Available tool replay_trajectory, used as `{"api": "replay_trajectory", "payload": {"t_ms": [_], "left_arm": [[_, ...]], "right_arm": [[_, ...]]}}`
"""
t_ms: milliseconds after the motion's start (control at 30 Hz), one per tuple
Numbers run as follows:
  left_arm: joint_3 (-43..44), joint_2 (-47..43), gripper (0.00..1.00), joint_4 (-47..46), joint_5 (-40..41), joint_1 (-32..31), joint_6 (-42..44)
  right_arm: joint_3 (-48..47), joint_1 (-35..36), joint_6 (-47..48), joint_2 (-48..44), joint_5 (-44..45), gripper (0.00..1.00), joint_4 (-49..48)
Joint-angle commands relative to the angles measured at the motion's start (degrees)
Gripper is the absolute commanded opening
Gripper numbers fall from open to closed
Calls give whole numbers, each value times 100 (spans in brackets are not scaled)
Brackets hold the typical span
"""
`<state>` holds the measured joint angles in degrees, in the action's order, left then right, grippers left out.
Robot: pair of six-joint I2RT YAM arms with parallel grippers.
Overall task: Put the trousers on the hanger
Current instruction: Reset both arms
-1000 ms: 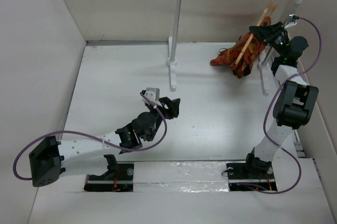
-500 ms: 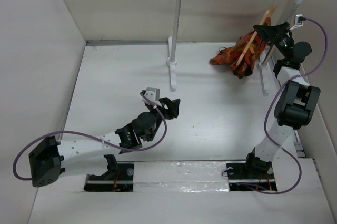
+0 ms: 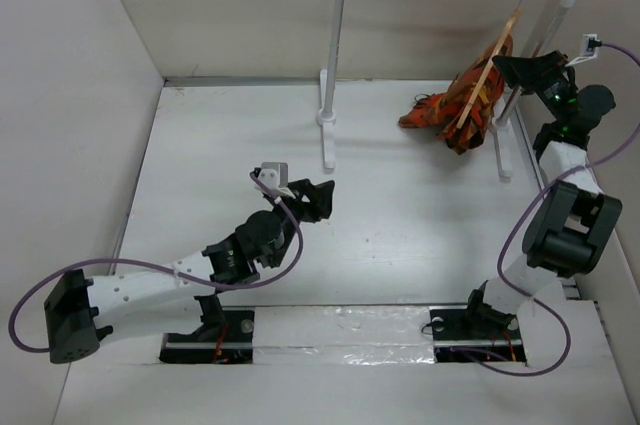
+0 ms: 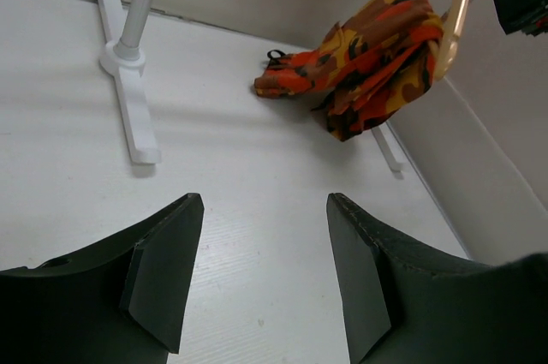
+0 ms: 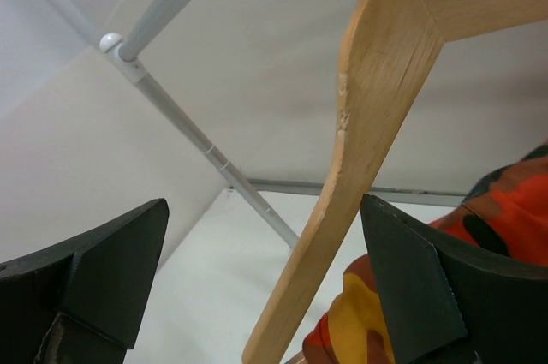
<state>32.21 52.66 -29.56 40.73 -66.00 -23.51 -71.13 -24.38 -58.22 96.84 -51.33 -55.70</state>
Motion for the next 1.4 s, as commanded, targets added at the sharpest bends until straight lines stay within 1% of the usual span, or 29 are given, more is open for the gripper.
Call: {"api": "replay_trajectory", "payload": {"t_ms": [0,33,67,167,233,267,300,333,367,400,433,500,533,600,633,700,900,1100,1167,1200,1233,1367], "left_arm": [[383,-300,57,108,111,-18,-136],[409,-344,59,161,145,-18,-163],[461,-371,59,231,172,-18,-180],[567,-537,60,591,304,-18,-242],[585,-634,60,872,452,-18,-329],[568,-687,60,969,506,-18,-373],[541,-800,60,1092,532,-18,-409],[515,-871,60,1136,593,-18,-435],[428,-942,60,1180,594,-18,-514],[375,-1073,60,1250,611,-18,-541],[331,-1135,60,1303,638,-18,-576],[199,-1284,60,1505,664,-18,-716],[172,-1311,60,1584,699,-18,-769],[128,-1399,60,1864,726,-18,-927],[102,-1417,60,1927,769,-18,-962],[75,-1461,60,2041,779,-18,-1024],[49,-1373,60,1902,656,-18,-1016],[84,-1285,61,1788,612,-18,-937],[40,-1276,61,1674,533,-18,-884],[31,-1259,61,1612,515,-18,-840],[31,-1250,61,1603,489,-18,-840],[31,-1127,61,1673,620,-18,-901]], "right_arm": [[248,-49,828,-849,185,100,409],[353,-49,1012,-1016,202,100,472],[633,-49,1092,-1401,272,100,516],[1065,4,1470,-1983,360,100,753],[1478,4,1655,-2528,308,100,885],[1645,64,1716,-2721,299,100,903],[1942,65,1804,-3114,282,100,1034],[2093,196,2083,-3318,290,100,1174],[2217,275,2269,-3512,308,100,1367],[2340,354,2497,-3723,351,100,1891],[2558,581,2978,-4108,404,100,2210],[2770,855,3446,-4453,650,100,3025],[2980,987,3840,-4715,720,100,3239],[3184,1233,4150,-4928,835,100,3800],[3393,1295,4369,-5085,853,100,3943],[3588,1348,4511,-5209,862,100,4215],[3967,1348,4968,-5499,826,100,4786],[3897,1348,5443,-5816,1037,100,5490],[3756,1401,5549,-5869,1003,100,5553],[3695,1401,5601,-5869,967,100,5831],[3642,1453,5706,-5878,950,100,5912],[3527,1506,5979,-5983,1133,100,6229]]}}
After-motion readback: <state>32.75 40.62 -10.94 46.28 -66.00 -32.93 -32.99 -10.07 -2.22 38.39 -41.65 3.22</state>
